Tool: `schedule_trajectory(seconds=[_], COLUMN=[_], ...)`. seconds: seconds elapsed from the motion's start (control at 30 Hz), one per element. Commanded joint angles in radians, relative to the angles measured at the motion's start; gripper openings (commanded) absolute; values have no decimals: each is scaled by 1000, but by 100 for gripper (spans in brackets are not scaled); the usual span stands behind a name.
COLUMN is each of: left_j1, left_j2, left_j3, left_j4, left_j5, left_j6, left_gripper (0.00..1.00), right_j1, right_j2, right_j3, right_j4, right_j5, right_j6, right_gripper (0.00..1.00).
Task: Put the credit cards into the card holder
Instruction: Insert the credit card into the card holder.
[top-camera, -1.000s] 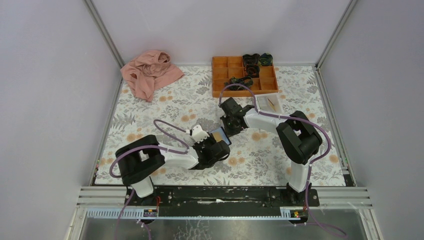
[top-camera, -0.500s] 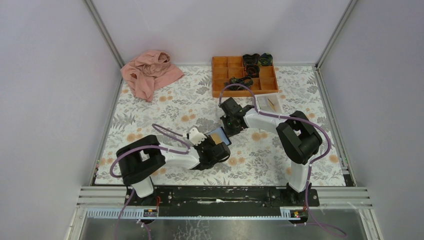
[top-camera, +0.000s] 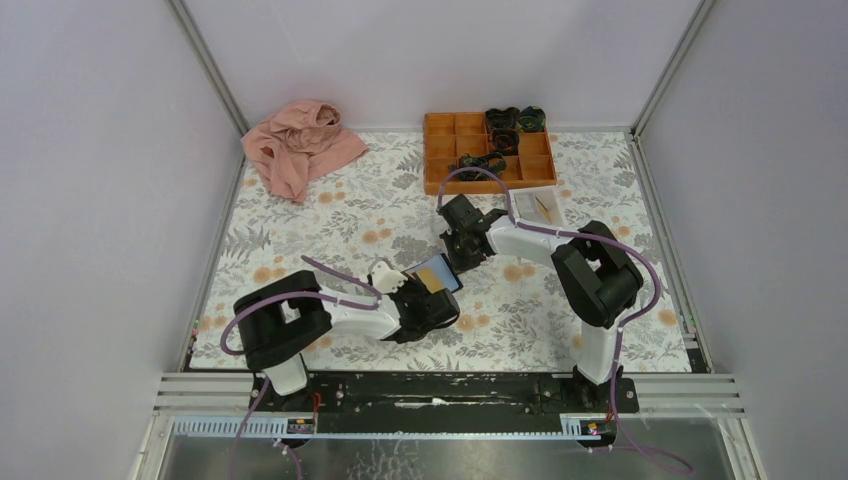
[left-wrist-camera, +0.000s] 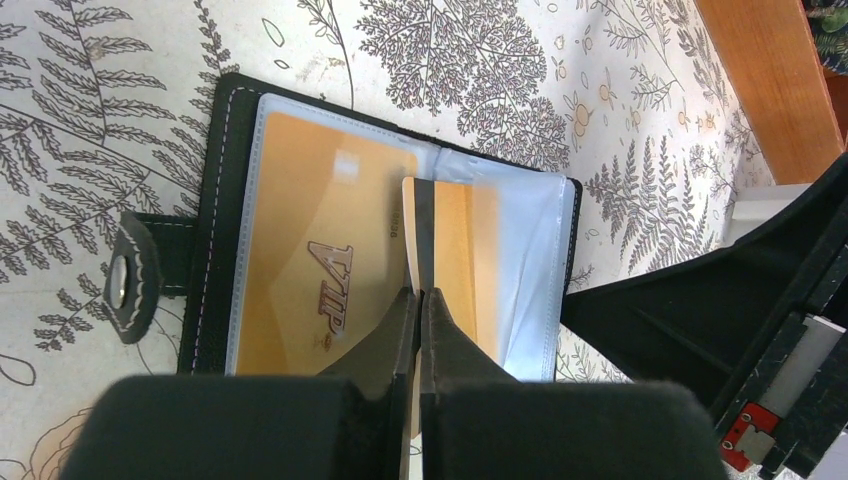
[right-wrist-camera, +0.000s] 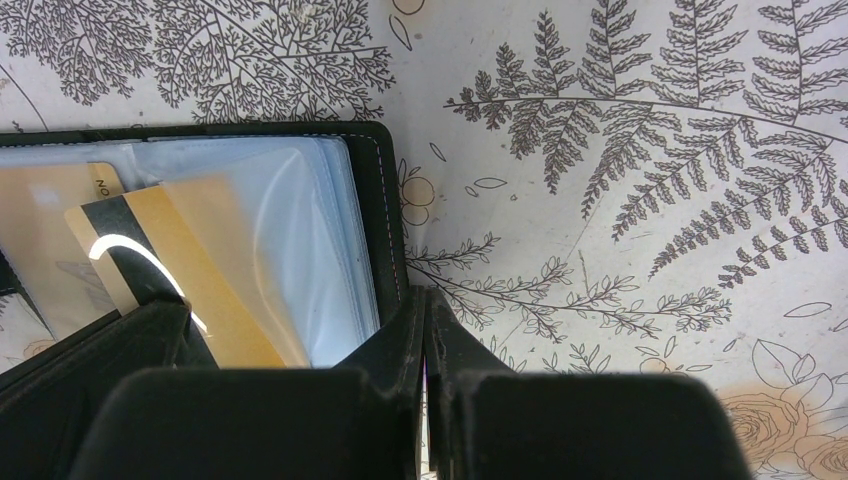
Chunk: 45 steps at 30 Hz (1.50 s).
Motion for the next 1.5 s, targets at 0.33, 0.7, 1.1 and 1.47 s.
schedule_trajectory(seconds=[0.33, 0.7, 1.1, 1.47], left_j1=[6, 6, 6, 7], left_j2=[32, 4, -30, -90], left_j3=[-79, -97, -139, -269], left_j4=[-295, -335, -123, 228], left_j5=[16, 11, 3, 83], left_j6=[46, 38, 176, 401], left_gripper=[0, 0, 0, 0], right_j1=[22, 21, 23, 24], right_j2=[120, 125, 137, 137], right_j3=[-27, -18, 1, 1], right_j4=[-11, -16, -22, -16], right_j5=[25, 28, 21, 22], right_j6=[3, 5, 5, 4], right_gripper=[0, 0, 0, 0])
